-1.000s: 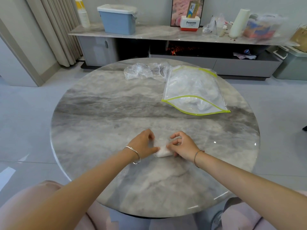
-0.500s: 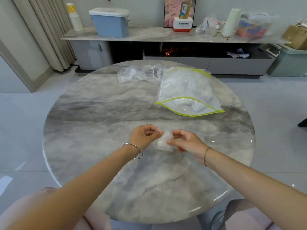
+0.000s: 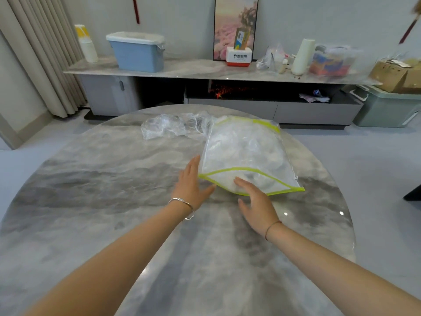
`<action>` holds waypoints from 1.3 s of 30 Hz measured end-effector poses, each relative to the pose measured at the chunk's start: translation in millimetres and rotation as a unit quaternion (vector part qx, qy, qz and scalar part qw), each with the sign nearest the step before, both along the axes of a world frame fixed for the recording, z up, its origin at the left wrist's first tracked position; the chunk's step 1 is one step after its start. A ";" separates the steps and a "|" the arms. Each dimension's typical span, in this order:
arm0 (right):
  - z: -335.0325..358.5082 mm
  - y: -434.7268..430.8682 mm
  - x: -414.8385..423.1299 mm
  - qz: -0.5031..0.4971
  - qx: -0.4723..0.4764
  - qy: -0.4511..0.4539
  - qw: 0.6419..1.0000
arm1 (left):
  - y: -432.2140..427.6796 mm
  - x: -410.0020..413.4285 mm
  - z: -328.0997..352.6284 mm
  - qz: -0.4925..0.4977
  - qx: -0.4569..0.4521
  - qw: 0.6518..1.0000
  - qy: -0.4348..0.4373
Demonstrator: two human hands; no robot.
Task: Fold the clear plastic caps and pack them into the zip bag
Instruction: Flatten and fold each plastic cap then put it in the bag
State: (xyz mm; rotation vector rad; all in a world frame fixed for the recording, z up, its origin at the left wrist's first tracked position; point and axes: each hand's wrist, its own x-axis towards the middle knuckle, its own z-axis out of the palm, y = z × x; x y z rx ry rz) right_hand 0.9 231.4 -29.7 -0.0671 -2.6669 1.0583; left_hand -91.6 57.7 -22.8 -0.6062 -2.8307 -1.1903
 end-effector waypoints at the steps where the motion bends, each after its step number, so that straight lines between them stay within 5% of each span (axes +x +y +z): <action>1: -6.1 -1.9 -10.6 0.027 0.027 -0.009 0.999 | 2.9 -7.5 -5.5 -0.011 -0.036 0.999 0.015; 5: -15.4 -9.0 -57.0 0.109 0.142 -0.030 0.983 | 12.0 -32.5 -13.2 -0.014 -0.092 0.994 0.060; 11: -14.8 9.8 -114.3 0.057 0.366 0.034 0.928 | 11.7 -36.9 -14.1 -0.010 -0.020 0.992 0.125; 15: -9.4 22.5 -133.9 0.006 0.431 -0.077 0.899 | 12.7 -31.6 -10.1 -0.019 0.000 0.990 0.140; 21: -12.1 32.9 -138.5 -0.026 0.377 -0.196 0.905 | 19.5 -25.0 -8.9 -0.001 -0.012 0.994 0.108; 28: 6.2 13.5 -79.4 0.021 0.311 -0.112 0.943 | 19.1 -22.7 -3.7 -0.034 -0.044 0.998 0.012; 31: 11.7 9.8 -36.6 0.125 0.269 -0.103 0.950 | 4.2 -19.5 4.4 -0.050 -0.040 0.997 -0.032; 35: 29.0 -7.3 -6.0 0.255 0.227 -0.082 0.936 | -34.8 -29.7 17.8 0.013 -0.066 0.997 -0.048; 39: 61.2 -45.1 -38.2 0.237 0.149 -0.001 0.960 | -75.5 -56.2 26.2 0.077 -0.097 0.990 -0.063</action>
